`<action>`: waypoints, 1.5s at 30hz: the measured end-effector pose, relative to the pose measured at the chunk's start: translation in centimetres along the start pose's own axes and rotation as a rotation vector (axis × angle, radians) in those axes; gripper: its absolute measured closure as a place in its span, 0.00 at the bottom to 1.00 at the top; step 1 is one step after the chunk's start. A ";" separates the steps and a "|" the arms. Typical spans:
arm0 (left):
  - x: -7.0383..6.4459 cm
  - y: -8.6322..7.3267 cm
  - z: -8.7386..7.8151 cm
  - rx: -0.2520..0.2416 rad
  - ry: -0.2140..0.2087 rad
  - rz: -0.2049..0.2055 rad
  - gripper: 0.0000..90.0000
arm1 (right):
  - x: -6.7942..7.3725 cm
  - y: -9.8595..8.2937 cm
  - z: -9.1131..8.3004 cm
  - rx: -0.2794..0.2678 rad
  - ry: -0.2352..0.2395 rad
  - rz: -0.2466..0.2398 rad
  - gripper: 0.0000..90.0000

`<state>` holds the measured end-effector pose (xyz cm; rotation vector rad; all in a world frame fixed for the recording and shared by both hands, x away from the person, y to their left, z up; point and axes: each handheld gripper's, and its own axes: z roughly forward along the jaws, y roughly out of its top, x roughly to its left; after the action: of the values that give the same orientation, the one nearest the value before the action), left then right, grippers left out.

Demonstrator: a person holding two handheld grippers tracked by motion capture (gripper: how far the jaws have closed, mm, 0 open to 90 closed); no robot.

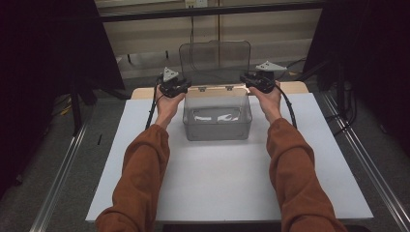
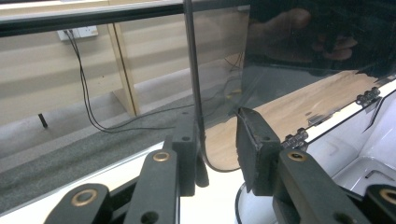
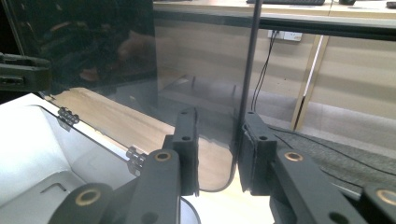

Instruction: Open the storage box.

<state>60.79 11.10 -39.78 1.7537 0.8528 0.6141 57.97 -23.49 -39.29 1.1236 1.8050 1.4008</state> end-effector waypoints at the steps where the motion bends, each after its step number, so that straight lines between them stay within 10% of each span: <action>1: 0.1 0.0 0.0 0.000 -0.003 -0.003 0.78 | 0.0 0.0 0.0 0.004 0.003 0.006 0.79; 45: 1.0 0.3 1.1 0.089 -0.037 -0.140 0.71 | -0.3 -0.9 1.9 0.053 -0.015 0.091 0.65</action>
<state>62.29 11.15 -39.87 1.7622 0.9805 0.4556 59.44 -22.91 -40.74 1.2551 1.8098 1.3992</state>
